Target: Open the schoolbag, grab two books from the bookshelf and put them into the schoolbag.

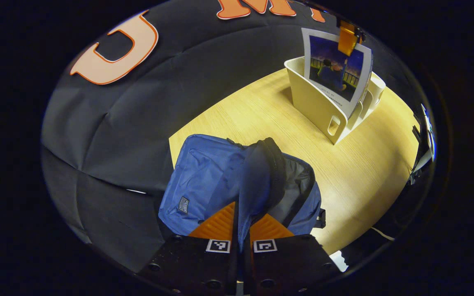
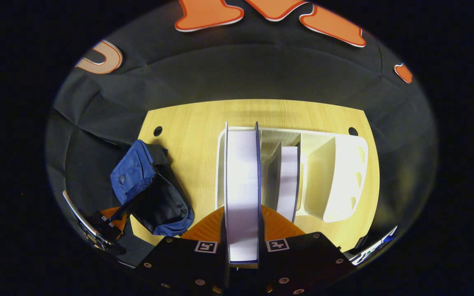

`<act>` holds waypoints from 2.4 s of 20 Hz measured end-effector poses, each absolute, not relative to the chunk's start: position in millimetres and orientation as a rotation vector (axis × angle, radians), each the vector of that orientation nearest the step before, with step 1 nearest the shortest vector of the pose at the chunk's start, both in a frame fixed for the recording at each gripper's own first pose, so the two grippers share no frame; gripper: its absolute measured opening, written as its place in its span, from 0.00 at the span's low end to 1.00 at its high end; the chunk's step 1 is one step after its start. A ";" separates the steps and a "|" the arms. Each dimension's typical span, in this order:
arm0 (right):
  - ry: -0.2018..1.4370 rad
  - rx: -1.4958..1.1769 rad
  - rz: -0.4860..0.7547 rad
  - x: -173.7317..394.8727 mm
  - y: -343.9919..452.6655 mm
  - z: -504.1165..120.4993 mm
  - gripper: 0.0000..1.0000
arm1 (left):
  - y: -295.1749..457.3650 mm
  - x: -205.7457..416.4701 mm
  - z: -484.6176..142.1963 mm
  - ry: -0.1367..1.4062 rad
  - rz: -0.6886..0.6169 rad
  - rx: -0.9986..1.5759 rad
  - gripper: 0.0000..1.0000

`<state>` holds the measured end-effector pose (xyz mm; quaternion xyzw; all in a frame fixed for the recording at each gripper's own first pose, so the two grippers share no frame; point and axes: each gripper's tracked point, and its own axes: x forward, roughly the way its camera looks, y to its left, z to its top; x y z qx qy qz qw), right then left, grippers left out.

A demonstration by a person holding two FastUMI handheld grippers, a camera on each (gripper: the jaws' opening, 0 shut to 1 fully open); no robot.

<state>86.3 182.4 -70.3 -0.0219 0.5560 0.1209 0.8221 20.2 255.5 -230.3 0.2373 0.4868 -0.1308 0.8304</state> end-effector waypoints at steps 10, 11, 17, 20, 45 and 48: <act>1.020 0.076 0.349 62.5 177.0 -11.9 0.28 | 266.2 37.7 -208.1 1.102 -0.272 0.457 0.06; 1.004 0.100 0.355 62.1 175.7 -7.0 0.28 | 265.4 38.4 -207.1 1.111 -0.276 0.452 0.06; 0.983 0.232 0.447 35.8 187.5 0.5 0.28 | 264.0 52.6 -205.0 1.152 -0.287 0.384 0.05; 1.011 0.320 0.510 21.6 200.5 -11.1 0.28 | 265.3 52.3 -208.9 1.172 -0.293 0.339 0.05; 1.134 0.801 0.529 -59.4 330.7 -172.5 0.27 | 261.1 41.8 -222.9 1.187 -0.293 0.212 0.05; 1.129 0.858 0.539 -61.8 356.9 -180.4 0.27 | 259.9 43.0 -223.6 1.189 -0.296 0.203 0.05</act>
